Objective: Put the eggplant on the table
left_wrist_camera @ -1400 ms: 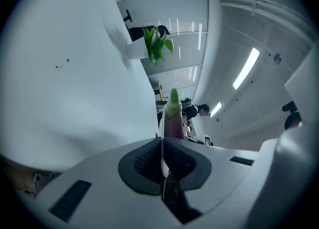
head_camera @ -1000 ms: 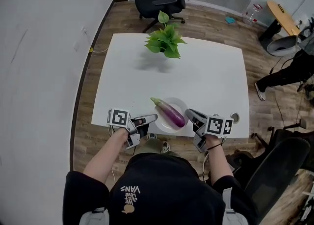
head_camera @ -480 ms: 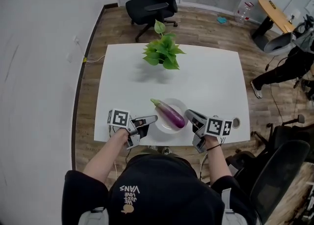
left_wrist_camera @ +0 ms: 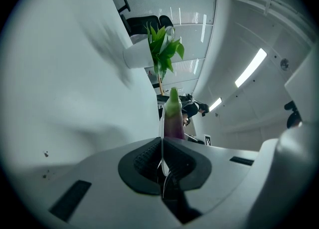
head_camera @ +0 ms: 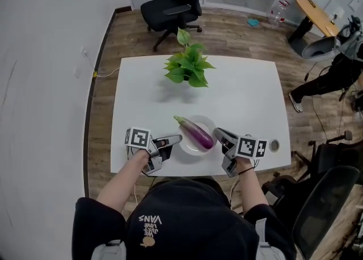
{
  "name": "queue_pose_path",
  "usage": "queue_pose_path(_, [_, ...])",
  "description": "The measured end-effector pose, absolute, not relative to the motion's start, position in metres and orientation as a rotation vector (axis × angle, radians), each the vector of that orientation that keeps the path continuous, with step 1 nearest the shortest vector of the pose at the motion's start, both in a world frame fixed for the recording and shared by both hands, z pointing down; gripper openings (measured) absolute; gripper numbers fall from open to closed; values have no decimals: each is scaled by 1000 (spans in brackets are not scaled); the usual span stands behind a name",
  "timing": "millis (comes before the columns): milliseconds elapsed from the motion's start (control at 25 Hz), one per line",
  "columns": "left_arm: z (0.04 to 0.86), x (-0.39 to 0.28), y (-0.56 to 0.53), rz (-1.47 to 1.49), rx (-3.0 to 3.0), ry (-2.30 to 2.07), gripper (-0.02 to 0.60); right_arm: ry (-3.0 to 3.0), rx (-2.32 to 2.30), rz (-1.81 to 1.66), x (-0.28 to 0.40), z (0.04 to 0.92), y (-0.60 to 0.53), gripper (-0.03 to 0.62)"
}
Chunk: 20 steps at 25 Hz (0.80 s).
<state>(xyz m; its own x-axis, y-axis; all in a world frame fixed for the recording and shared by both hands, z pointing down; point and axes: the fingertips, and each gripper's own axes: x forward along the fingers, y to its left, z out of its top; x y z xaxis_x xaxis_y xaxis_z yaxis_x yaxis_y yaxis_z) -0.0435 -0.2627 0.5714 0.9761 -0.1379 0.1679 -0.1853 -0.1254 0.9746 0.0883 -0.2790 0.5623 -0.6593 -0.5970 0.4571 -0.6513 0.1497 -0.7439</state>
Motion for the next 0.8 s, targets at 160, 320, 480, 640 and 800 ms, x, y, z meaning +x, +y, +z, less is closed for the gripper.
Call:
queue_pose_path(160, [579,-38,-273,39,1698,-254,20,-2332,1251,1563,94,569,-290,44])
queue_pose_path(320, [584,-33,-281,29,1685,-268,20,-2327,1221,1562,99,574,-302,44])
queue_pose_path(480, [588,-29,-289,23,1667,-282,20,-2321,1200,1552,101,579,-312,44])
queue_pose_path(640, [595,-27,-293,29,1658,-294,20,-2316,1180,1551,103,585,-318,44])
queue_pose_path(800, [600,-25,-295,38,1647,-303,20,-2301,1171,1562,105,593,-321,44])
